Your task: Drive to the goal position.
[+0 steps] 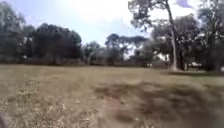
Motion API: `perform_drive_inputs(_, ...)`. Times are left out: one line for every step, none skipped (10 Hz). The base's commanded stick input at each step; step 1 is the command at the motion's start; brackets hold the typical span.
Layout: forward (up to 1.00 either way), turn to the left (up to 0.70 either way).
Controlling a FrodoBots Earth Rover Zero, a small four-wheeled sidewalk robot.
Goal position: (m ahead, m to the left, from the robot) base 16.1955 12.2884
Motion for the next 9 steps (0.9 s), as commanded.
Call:
perform_drive_inputs(0.7,0.35)
perform_drive_inputs(0.7,0.33)
perform_drive_inputs(0.7,0.0)
perform_drive_inputs(0.7,0.0)
perform_drive_inputs(0.7,0.0)
perform_drive_inputs(0.7,0.0)
perform_drive_inputs(0.7,0.0)
perform_drive_inputs(0.7,0.0)
perform_drive_inputs(0.7,0.0)
